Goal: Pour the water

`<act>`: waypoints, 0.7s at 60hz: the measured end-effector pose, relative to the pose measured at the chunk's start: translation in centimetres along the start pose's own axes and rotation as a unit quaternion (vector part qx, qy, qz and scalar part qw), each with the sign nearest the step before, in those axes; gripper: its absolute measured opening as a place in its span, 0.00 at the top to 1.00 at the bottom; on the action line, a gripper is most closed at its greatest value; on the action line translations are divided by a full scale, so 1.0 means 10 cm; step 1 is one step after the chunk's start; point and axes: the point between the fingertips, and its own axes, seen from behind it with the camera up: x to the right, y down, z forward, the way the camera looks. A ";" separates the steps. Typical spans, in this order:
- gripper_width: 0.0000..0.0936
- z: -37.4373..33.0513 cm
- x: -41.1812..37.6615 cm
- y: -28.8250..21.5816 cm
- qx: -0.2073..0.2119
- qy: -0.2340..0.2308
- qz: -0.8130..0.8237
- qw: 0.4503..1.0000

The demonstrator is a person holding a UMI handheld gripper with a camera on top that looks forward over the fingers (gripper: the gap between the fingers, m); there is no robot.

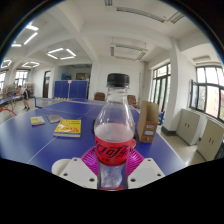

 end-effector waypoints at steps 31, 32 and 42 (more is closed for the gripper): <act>0.26 -0.11 0.18 0.74 -0.070 0.028 0.018 0.997; 0.16 -0.13 0.19 0.76 -0.075 0.031 0.018 0.997; 0.09 -0.57 0.18 0.68 -0.111 0.054 0.032 0.992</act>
